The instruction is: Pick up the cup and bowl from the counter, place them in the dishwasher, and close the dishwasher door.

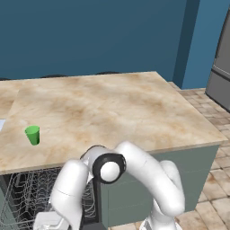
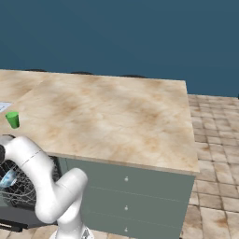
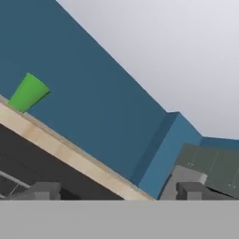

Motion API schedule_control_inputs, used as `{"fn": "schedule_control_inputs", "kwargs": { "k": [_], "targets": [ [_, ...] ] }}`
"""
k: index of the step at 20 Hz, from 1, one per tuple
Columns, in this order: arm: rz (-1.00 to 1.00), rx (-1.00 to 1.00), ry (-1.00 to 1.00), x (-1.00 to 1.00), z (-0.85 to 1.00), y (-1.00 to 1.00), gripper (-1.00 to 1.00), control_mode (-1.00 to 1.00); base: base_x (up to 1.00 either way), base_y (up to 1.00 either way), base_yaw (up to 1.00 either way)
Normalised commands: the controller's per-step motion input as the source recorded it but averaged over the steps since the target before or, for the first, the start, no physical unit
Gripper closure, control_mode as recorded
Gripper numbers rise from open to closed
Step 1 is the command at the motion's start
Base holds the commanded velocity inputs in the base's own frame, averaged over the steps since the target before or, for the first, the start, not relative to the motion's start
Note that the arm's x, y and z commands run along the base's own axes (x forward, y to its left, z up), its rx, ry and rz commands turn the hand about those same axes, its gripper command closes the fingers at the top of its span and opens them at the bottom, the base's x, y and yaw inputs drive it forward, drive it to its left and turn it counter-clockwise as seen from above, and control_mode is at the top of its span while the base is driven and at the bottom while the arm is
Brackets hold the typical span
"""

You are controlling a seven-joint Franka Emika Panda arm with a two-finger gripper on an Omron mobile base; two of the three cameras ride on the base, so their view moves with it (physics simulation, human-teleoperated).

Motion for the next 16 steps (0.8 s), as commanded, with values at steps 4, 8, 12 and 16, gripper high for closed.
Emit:
{"fn": "schedule_control_inputs", "kwargs": {
  "k": [4, 8, 12, 16],
  "targets": [
    [-0.04, 0.06, -0.16, -0.46, 0.66, 0.0, -1.0, -1.0, 0.0, 0.0, 0.0],
    [-0.04, 0.12, -0.15, -0.46, 0.73, -0.04, -1.0, -1.0, 0.0, 0.0, 0.0],
    [-0.02, 0.23, -0.16, -0.52, 0.71, -0.07, -1.0, -1.0, 0.0, 0.0, 0.0],
    [-0.08, 0.39, -0.1, -0.38, 0.58, -0.08, -1.0, -1.0, 0.0, 0.0, 0.0]
  ]
}}
